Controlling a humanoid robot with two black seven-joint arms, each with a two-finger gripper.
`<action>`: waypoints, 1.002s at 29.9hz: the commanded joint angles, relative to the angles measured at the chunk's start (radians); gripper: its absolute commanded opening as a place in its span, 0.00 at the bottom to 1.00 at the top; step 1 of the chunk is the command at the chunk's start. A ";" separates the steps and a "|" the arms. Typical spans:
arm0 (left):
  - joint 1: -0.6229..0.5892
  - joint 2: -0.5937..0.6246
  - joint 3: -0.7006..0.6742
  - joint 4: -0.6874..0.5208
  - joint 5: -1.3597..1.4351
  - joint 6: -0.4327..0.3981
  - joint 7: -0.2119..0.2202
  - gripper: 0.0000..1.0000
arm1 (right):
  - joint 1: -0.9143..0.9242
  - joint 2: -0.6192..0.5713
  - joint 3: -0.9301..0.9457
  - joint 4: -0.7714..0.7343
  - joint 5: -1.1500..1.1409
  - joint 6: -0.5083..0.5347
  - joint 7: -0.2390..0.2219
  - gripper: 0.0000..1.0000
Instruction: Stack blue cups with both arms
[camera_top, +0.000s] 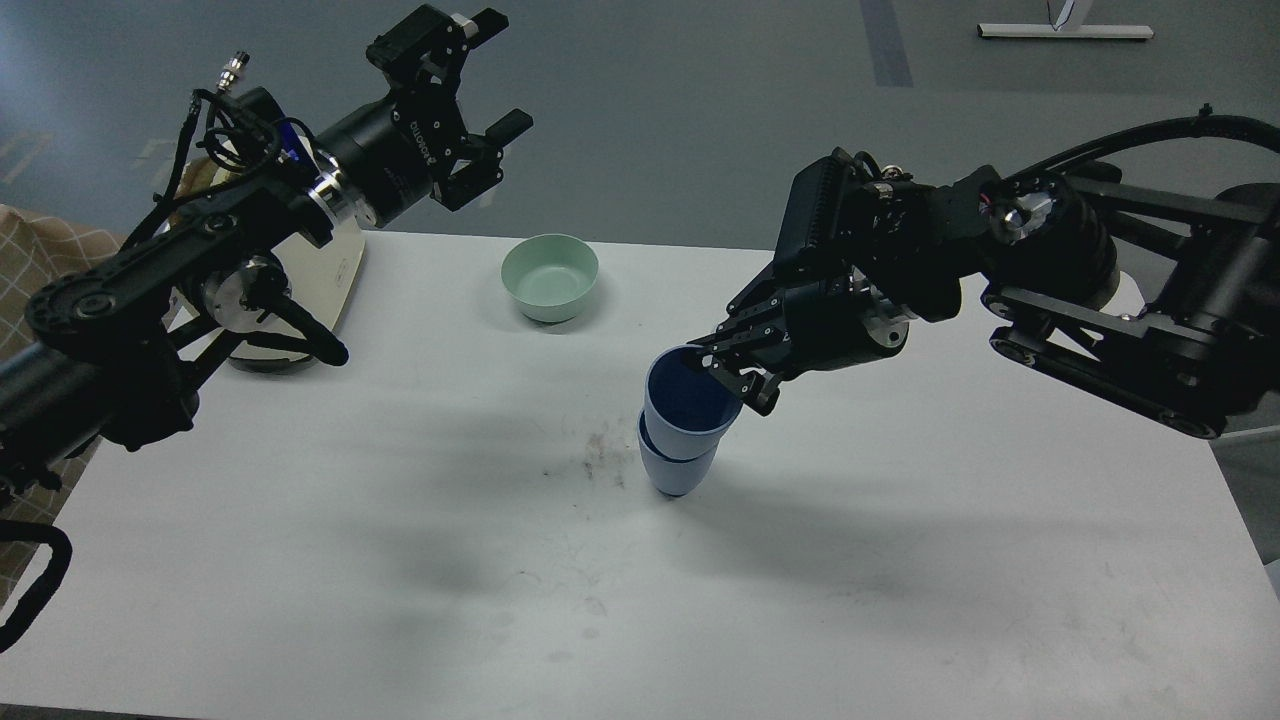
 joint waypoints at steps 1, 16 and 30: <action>0.000 0.000 -0.001 0.000 0.000 0.000 0.000 0.98 | -0.004 0.000 0.005 -0.006 0.000 0.000 0.000 0.00; 0.009 0.000 -0.001 0.001 0.002 0.000 0.000 0.98 | -0.034 0.006 0.069 -0.024 0.002 0.000 0.000 0.81; 0.011 -0.002 -0.032 0.009 0.000 0.011 0.000 0.98 | -0.037 0.023 0.660 -0.398 0.043 0.000 0.000 1.00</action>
